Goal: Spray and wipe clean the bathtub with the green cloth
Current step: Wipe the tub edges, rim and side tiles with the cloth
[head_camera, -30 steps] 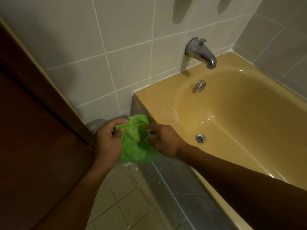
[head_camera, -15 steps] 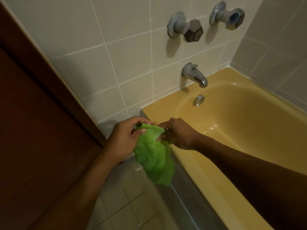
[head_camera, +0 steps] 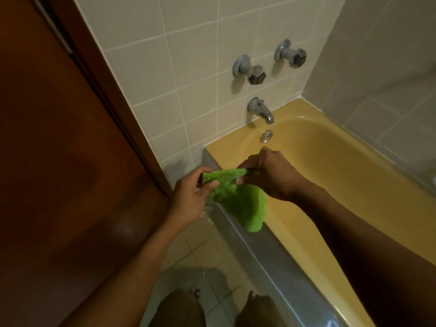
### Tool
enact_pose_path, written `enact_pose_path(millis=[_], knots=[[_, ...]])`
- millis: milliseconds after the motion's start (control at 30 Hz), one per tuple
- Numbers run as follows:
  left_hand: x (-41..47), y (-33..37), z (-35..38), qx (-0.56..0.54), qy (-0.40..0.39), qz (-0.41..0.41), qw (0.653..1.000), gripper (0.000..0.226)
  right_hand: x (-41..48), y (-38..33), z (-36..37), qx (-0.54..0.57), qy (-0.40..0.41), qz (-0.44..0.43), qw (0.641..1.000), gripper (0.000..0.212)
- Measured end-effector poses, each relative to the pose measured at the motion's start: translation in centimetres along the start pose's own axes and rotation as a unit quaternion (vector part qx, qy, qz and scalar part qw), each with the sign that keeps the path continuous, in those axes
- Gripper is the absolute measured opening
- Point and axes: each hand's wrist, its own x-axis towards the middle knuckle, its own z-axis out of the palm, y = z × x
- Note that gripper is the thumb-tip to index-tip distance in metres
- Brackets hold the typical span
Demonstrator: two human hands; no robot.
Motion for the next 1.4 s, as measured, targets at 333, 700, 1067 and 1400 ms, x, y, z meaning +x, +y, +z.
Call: enact_pose_path(millis=[333, 700, 1067, 1400], knots=[[-4.9, 7.7, -6.4, -0.011, -0.086, 0.010, 0.996, 0.018, -7.7, -11.4, -2.5, 0.086, 0.121, 0.129, 0.980, 0.017], [-6.2, 13.7, -2.2, 0.057, -0.150, 0.085, 0.983, 0.024, -16.4, -11.2, -1.1, 0.130, 0.257, 0.311, 0.906, 0.037], [-3.5, 14.2, 1.8, 0.048, -0.157, 0.060, 0.985, 0.022, -16.4, -12.6, 2.7, 0.267, 0.436, 0.474, 0.717, 0.014], [-0.9, 14.7, 3.2, 0.203, -0.294, 0.188, 0.915, 0.024, -11.4, -11.6, 4.3, 0.796, 0.411, 0.300, 0.327, 0.051]])
